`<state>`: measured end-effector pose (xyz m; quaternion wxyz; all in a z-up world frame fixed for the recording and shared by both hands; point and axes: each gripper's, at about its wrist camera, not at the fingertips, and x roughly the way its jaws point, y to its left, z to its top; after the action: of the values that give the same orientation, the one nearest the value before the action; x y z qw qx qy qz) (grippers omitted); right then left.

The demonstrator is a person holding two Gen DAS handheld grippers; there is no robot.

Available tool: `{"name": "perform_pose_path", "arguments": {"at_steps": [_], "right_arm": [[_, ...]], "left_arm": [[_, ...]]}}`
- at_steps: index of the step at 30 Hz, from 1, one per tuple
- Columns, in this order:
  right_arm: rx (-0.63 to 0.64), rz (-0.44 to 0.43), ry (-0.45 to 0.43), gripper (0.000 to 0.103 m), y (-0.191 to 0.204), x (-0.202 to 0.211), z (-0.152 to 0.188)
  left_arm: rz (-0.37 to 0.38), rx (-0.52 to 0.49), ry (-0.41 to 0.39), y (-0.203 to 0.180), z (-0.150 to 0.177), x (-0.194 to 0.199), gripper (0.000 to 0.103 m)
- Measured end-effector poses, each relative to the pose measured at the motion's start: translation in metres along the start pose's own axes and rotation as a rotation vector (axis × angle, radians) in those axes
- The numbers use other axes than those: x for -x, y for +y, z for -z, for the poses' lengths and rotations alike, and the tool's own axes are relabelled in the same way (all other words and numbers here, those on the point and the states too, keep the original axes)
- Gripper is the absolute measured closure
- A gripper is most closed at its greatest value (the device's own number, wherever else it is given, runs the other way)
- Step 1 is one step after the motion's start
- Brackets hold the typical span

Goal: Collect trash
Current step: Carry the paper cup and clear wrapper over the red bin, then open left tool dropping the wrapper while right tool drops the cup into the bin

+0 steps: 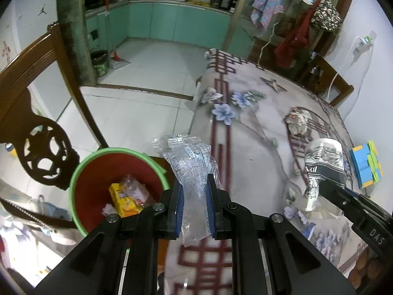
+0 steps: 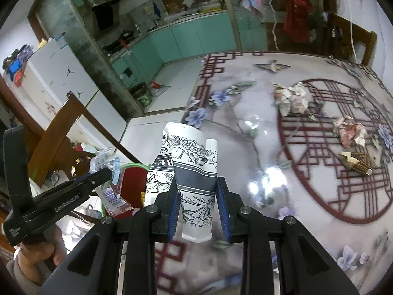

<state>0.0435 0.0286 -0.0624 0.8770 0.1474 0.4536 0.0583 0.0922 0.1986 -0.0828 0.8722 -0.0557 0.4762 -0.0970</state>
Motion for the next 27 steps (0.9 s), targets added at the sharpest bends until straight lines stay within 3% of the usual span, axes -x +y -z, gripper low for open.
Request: {"name": "perform_pose_path", "arguments": {"at_steps": [18,27], "right_arm": [[0.150,-0.078,0.066,0.078,0.088,-0.059,-0.011],[0.191,-0.114,0.128,0.078,0.118,-0.098,-0.009]], "left_arm": [[-0.107,0.116,0.040,0.094,0.006,-0.014,0.088],[-0.171,0.176,0.108,0.139,0.013,-0.031,0.088]]}}
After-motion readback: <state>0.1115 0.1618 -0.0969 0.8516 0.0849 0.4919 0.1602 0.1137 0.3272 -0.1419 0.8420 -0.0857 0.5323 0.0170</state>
